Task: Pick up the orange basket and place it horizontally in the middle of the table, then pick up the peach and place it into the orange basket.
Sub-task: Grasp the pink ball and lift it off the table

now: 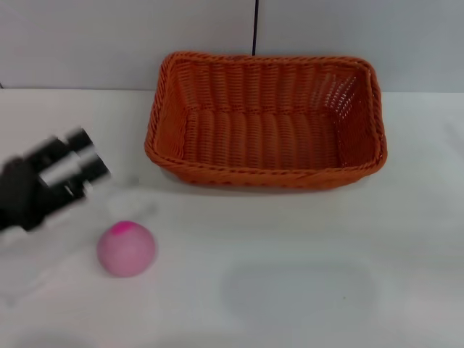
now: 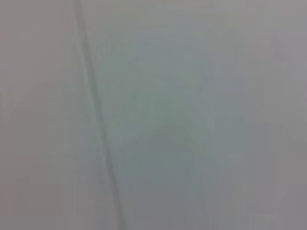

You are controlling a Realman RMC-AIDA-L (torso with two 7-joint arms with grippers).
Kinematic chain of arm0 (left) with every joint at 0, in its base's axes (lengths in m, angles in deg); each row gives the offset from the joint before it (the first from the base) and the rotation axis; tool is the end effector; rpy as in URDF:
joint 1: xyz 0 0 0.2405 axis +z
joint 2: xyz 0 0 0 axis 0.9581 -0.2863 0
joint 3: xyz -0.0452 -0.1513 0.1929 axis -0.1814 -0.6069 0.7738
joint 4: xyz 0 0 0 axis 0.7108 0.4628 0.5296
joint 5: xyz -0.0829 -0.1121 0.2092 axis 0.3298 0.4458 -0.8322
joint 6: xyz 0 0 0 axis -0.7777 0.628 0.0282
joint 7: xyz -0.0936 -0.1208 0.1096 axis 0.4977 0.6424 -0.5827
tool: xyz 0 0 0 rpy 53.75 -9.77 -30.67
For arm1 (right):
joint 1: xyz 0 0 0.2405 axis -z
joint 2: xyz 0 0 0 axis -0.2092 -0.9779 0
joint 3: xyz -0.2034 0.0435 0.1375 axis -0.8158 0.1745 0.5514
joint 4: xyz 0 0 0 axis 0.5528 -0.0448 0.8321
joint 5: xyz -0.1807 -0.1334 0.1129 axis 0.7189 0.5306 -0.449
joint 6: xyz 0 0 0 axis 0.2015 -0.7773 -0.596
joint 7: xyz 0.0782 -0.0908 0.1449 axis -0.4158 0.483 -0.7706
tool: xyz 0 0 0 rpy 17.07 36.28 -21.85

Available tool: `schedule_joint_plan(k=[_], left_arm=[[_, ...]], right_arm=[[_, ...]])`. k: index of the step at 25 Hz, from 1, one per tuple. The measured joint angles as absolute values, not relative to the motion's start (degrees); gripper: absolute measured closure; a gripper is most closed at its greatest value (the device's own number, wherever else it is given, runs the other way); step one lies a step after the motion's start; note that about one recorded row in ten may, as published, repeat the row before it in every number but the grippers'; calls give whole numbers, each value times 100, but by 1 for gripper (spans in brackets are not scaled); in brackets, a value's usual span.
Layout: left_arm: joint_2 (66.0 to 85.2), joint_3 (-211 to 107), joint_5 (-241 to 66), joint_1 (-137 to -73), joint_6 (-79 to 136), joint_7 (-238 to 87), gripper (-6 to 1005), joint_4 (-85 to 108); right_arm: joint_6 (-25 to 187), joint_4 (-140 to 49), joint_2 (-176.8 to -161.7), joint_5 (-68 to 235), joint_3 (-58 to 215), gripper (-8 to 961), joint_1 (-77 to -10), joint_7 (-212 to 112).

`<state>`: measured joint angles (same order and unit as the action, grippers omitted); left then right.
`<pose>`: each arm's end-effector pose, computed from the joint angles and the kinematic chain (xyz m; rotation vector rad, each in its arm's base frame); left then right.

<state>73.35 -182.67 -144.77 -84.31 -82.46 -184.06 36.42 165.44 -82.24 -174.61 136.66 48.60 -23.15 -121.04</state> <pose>-0.3141 0.2808 0.0304 -2.2203 -0.7824 -1.3904 0.3132 0.3319 0.1142 -1.8662 0.5417 1.2987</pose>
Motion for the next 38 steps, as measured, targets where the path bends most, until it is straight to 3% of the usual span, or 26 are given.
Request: schedule_joint_plan(k=[3, 8, 38], left_arm=[[7330, -18326, -15871, -8436, -8043, -18073, 269, 4096], [7436, -18336, -16708, -8617, -7313, -17903, 272, 4124], [7445, -18297, -17133, -8485, -6396, -17989, 379, 4122]], right_arm=[[17070, -7096, -17354, 13657, 5531, 323, -2299, -11478], [17138, -6908, -17316, 13660, 5639, 323, -2114, -11261], [17167, -6731, -17315, 13706, 5600, 323, -2266, -11292]])
